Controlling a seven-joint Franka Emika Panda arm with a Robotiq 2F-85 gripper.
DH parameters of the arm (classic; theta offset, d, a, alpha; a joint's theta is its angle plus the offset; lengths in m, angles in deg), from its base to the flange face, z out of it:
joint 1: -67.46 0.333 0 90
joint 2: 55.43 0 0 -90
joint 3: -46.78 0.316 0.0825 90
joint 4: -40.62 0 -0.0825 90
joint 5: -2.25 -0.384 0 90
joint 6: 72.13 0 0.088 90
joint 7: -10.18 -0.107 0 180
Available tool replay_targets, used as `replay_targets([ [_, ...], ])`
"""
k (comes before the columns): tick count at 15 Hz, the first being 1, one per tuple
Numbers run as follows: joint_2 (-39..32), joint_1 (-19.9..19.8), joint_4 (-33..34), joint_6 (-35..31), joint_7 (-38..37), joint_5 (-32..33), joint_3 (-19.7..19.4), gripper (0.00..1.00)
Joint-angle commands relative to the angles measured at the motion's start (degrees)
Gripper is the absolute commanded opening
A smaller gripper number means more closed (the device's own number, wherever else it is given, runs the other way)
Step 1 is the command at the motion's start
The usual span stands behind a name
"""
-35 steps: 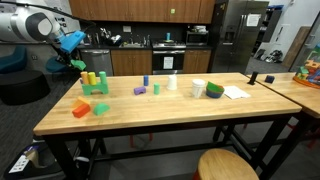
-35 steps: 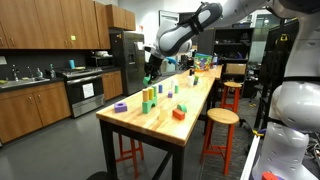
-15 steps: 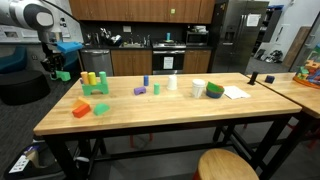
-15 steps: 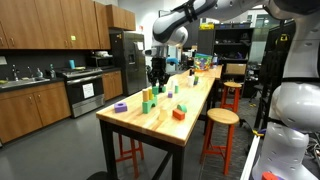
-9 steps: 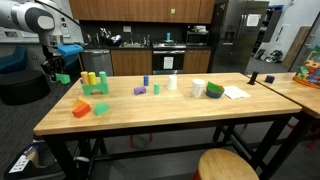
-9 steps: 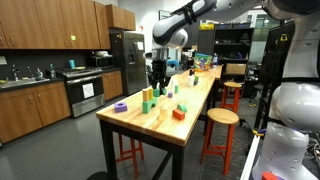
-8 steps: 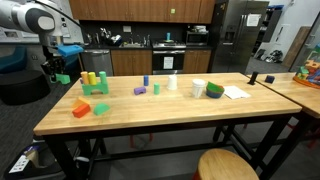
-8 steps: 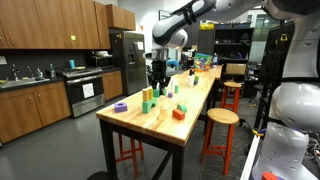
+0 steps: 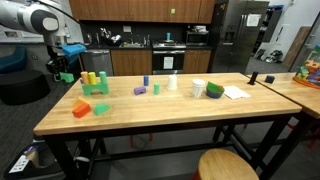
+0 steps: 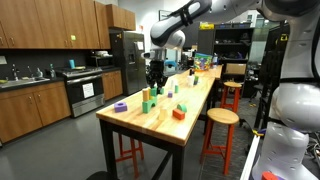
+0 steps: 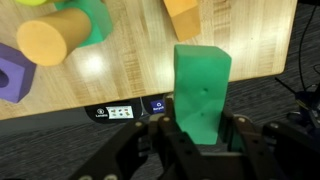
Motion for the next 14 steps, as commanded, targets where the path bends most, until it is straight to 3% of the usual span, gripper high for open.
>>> replay_targets([
  [1,-1.0,-1.1,3.1,0.6,0.9,1.0,0.6,0.16],
  [8,-3.9,-1.1,7.4,1.8,-1.3,7.2,1.2,0.16],
  [14,-8.1,-1.3,10.9,-0.4,-0.7,7.3,1.9,0.16],
])
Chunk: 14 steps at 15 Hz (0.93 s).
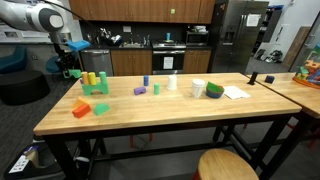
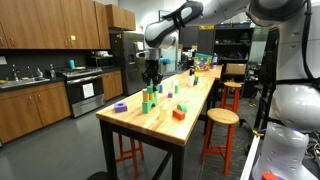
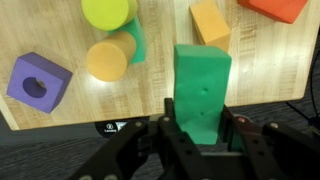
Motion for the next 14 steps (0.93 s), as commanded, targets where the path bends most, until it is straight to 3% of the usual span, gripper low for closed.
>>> replay_targets([
  [1,-2.5,-0.6,3.3,-0.6,-0.6,1.2,1.3,0.16],
  [5,-3.3,-0.8,4.8,-0.4,-0.6,0.9,1.8,0.16],
  [11,-1.2,-1.8,8.7,11.0,2.8,-3.3,2.6,0.16],
  [14,-2.3,-2.2,11.6,12.4,2.9,-4.1,2.3,0.16],
])
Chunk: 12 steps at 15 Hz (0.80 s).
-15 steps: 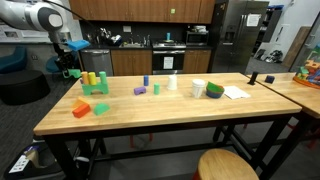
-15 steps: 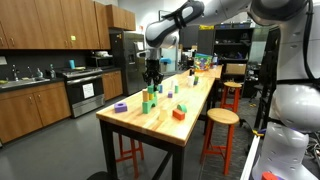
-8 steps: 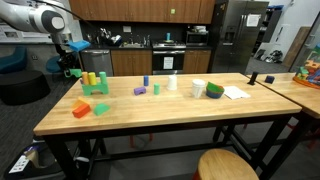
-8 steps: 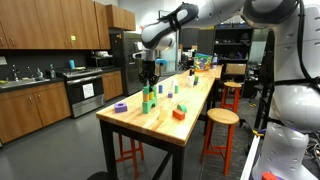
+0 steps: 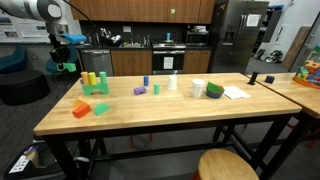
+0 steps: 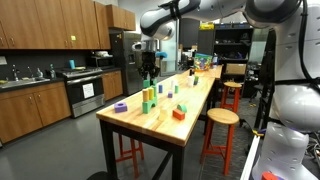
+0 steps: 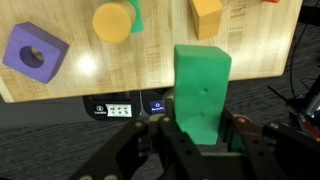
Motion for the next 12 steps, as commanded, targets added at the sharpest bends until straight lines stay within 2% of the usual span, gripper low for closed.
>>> replay_targets([
  [1,-0.5,-1.3,2.9,0.8,0.8,-0.7,0.2,0.16],
  [4,-1.4,-2.2,3.2,-3.3,0.7,-0.2,-0.3,0.16],
  [7,-2.8,-3.5,4.6,-3.6,1.7,-1.0,-0.4,0.16],
  [9,-2.0,-3.5,3.0,-3.6,0.6,-0.2,-0.1,0.16],
  [10,-2.2,-3.7,3.1,-3.6,0.6,-0.2,-0.1,0.41],
  [12,-2.3,-3.7,3.0,-3.6,0.6,-0.2,-0.1,0.41],
])
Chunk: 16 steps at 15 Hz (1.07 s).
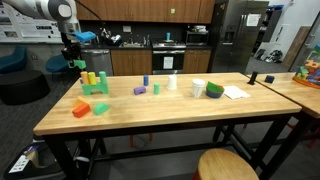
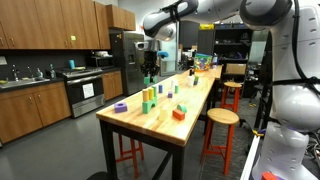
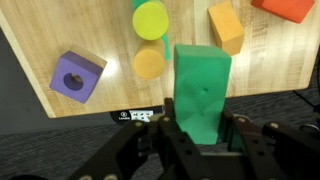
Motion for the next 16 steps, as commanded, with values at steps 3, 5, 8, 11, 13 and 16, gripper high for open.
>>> replay_targets([
  [3,0.0,0.0,0.1,0.2,-0.1,0.1,0.3,0.41],
  [5,0.0,-0.1,0.1,0.2,-0.1,0.1,0.3,0.41],
  [8,0.0,-0.1,0.1,0.2,-0.1,0.1,0.3,0.41],
  [11,-0.5,0.3,1.1,0.6,0.2,0.6,0.6,0.16],
  [13,-1.5,0.4,2.4,1.1,0.2,1.3,0.7,0.16],
  [16,-2.8,0.7,4.0,1.3,-0.5,3.2,0.7,0.16],
])
